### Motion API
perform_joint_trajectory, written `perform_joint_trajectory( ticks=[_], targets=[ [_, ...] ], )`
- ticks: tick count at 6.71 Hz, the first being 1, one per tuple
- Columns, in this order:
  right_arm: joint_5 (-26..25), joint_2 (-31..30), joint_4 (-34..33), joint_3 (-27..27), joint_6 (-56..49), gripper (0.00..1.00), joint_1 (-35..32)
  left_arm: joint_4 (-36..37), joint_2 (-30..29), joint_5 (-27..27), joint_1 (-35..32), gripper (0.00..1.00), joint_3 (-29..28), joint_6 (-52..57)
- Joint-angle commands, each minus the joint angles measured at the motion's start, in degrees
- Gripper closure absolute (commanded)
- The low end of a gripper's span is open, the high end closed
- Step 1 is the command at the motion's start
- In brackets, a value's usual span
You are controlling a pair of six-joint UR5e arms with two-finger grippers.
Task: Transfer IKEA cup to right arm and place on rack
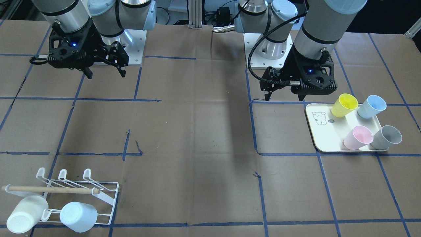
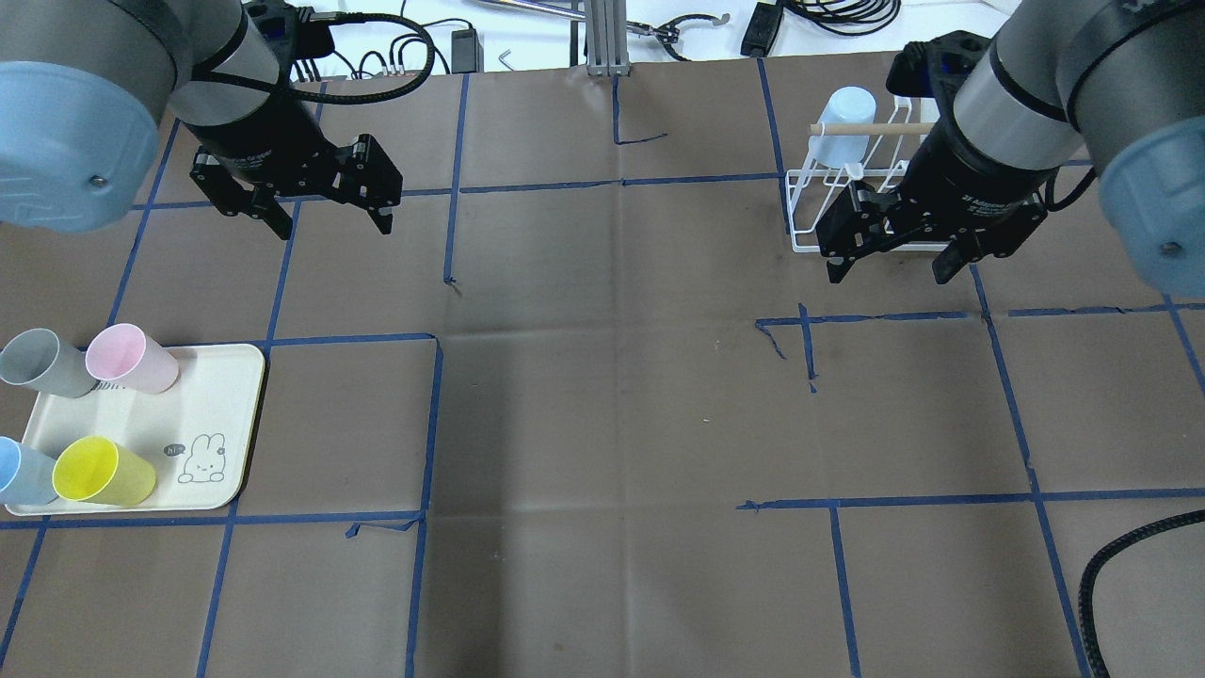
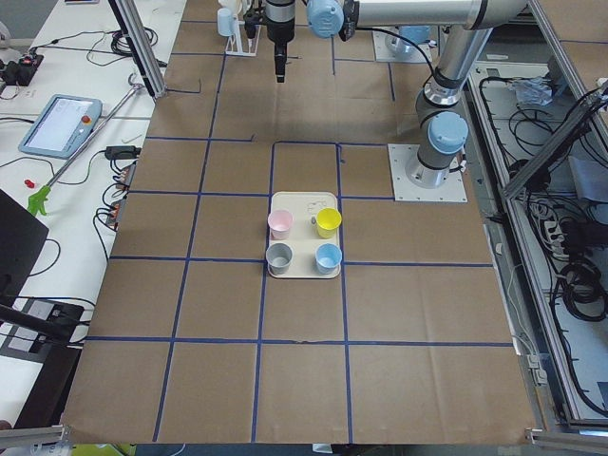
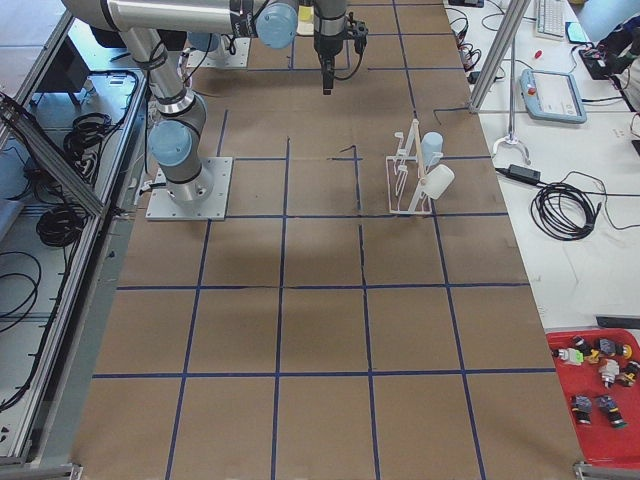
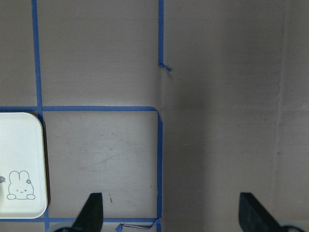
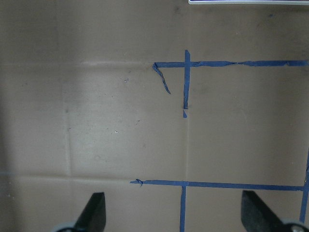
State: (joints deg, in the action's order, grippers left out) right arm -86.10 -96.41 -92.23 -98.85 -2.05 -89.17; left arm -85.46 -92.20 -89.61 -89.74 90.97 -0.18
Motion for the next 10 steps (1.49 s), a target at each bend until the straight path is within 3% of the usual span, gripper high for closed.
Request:
perform_joint_trajectory(
  ticks=[1,10],
  targets=[
    [-5.2,0.2,-0.1,0.3,2.0,0.00,-3.0,0.0,0.0,0.1,0.0,0.00,0.0,0.1],
    [-5.3,0.3,1.0,0.0,2.8,0.00,-3.0,-1.5,0.2,0.2,0.0,0.00,0.1,0.0]
  ],
)
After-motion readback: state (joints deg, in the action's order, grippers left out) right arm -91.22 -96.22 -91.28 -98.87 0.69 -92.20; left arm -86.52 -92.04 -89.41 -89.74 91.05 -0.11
